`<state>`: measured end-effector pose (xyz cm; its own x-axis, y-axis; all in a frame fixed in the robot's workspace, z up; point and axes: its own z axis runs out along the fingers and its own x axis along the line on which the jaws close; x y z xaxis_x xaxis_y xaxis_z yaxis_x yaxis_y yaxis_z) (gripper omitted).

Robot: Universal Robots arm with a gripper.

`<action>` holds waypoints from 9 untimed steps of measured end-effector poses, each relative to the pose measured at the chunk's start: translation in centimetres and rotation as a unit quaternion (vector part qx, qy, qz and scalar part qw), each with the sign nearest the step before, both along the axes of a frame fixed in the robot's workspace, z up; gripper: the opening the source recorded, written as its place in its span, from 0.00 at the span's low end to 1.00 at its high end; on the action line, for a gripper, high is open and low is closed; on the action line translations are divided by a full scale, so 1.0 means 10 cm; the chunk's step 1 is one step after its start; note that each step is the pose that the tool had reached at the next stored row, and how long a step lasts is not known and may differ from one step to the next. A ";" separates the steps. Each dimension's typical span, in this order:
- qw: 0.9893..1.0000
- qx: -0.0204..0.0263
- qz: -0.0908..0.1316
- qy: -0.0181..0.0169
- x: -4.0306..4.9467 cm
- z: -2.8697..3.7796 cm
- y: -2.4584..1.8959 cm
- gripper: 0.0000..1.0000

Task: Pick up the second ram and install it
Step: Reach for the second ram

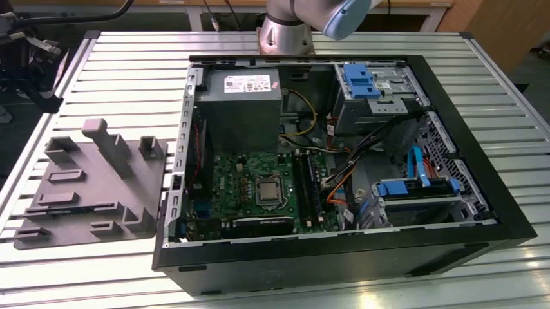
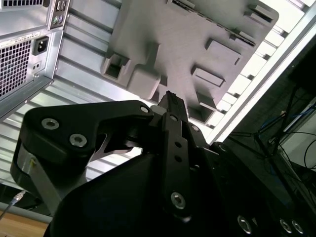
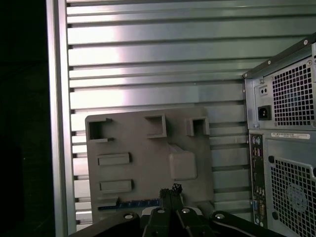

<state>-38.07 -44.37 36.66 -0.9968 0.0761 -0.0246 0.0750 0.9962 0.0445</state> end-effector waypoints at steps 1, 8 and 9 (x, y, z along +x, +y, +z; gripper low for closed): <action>1.000 0.000 0.000 0.000 -0.003 -0.005 -0.003 0.11; 1.000 0.000 0.000 0.000 -0.029 -0.037 -0.033 0.11; 1.000 0.000 0.000 0.000 -0.033 -0.040 -0.038 0.11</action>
